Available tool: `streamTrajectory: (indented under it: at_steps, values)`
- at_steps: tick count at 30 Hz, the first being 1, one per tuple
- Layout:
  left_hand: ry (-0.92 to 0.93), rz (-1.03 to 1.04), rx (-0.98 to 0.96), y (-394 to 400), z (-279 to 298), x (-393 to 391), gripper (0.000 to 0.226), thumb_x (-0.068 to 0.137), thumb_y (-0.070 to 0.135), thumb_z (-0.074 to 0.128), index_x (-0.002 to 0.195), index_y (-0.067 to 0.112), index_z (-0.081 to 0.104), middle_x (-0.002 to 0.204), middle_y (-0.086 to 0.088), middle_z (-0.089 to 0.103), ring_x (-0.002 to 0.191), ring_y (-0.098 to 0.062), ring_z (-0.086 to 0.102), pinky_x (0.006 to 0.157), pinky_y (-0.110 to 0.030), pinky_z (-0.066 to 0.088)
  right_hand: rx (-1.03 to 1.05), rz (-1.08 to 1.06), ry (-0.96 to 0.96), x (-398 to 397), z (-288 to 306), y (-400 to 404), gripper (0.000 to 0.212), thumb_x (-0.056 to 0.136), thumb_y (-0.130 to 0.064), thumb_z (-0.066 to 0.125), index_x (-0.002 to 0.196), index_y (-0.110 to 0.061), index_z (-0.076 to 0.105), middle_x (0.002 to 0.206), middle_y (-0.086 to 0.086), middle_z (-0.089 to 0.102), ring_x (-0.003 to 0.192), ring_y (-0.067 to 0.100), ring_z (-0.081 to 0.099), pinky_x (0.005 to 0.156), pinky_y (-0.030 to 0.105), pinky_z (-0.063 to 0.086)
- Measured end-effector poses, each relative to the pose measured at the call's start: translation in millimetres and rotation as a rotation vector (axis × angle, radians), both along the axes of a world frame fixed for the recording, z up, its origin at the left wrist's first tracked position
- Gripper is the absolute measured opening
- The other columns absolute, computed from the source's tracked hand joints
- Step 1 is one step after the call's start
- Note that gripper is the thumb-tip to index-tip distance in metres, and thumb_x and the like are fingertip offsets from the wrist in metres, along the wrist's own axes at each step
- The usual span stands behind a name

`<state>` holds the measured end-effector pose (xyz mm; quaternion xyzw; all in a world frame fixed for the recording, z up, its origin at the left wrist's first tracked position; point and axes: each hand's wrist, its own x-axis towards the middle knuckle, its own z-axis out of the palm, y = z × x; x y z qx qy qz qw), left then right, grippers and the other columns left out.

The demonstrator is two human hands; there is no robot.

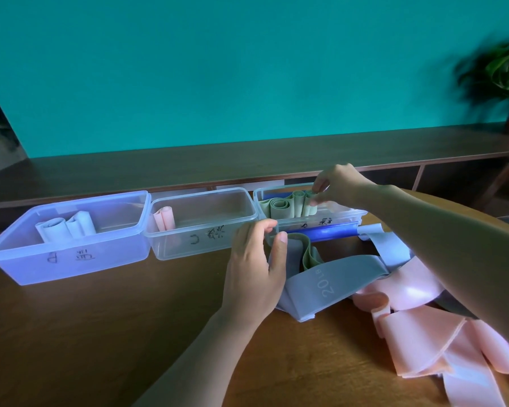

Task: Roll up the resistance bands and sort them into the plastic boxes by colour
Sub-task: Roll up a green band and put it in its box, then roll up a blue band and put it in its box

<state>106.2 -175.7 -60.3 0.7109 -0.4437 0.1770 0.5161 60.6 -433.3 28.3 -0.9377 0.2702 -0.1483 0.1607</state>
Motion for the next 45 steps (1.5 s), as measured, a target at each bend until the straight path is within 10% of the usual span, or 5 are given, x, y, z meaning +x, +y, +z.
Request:
streamTrajectory:
  at_steps: [16,22,31,37,45]
  values:
    - [-0.043,0.027,-0.09,6.4,1.7,-4.7,0.033,0.1,0.039,0.05,0.115,0.015,0.065,0.108,0.004,0.068,0.102,-0.007,0.061,0.081,-0.006,0.046,-0.026,-0.058,-0.144,-34.0,19.0,13.4,0.018,0.081,-0.011,0.083,0.098,-0.008,0.077,0.096,0.006,0.076,0.096,0.02,0.07,0.077,0.021,0.046]
    - [0.01,-0.039,0.062,30.3,4.8,-27.0,0.038,0.097,0.052,0.05,0.12,0.025,0.062,0.115,0.011,0.064,0.107,-0.003,0.055,0.08,-0.012,0.049,-0.005,-0.013,-0.331,-83.7,23.6,74.9,0.014,0.088,-0.018,0.078,0.1,-0.011,0.079,0.089,-0.002,0.074,0.079,0.008,0.064,0.068,-0.004,0.038]
    - [0.33,-0.139,0.197,59.5,13.4,-55.8,0.028,0.095,0.033,0.067,0.123,0.028,0.065,0.115,0.014,0.066,0.1,-0.004,0.062,0.07,0.001,0.043,0.076,-0.024,-0.479,-145.2,-28.1,197.0,0.006,0.092,-0.022,0.071,0.09,-0.019,0.076,0.075,-0.007,0.073,0.064,0.007,0.063,0.064,0.022,0.047]
    - [0.323,-0.128,0.177,71.6,11.7,-66.6,0.024,0.095,0.015,0.067,0.115,0.027,0.071,0.104,0.016,0.07,0.095,0.002,0.064,0.08,-0.006,0.048,0.264,-0.207,-0.493,-149.1,-82.5,234.2,0.017,0.097,-0.032,0.064,0.11,-0.021,0.068,0.081,-0.005,0.07,0.054,0.0,0.06,0.055,0.006,0.041]
    - [0.448,-0.136,0.104,86.6,14.1,-75.9,0.025,0.092,0.02,0.069,0.115,0.032,0.07,0.099,0.018,0.071,0.091,0.003,0.064,0.07,-0.002,0.043,0.329,-0.208,-0.523,-154.1,-84.8,245.2,0.029,0.097,-0.032,0.065,0.123,-0.018,0.064,0.078,-0.003,0.071,0.054,0.003,0.064,0.058,0.021,0.055]
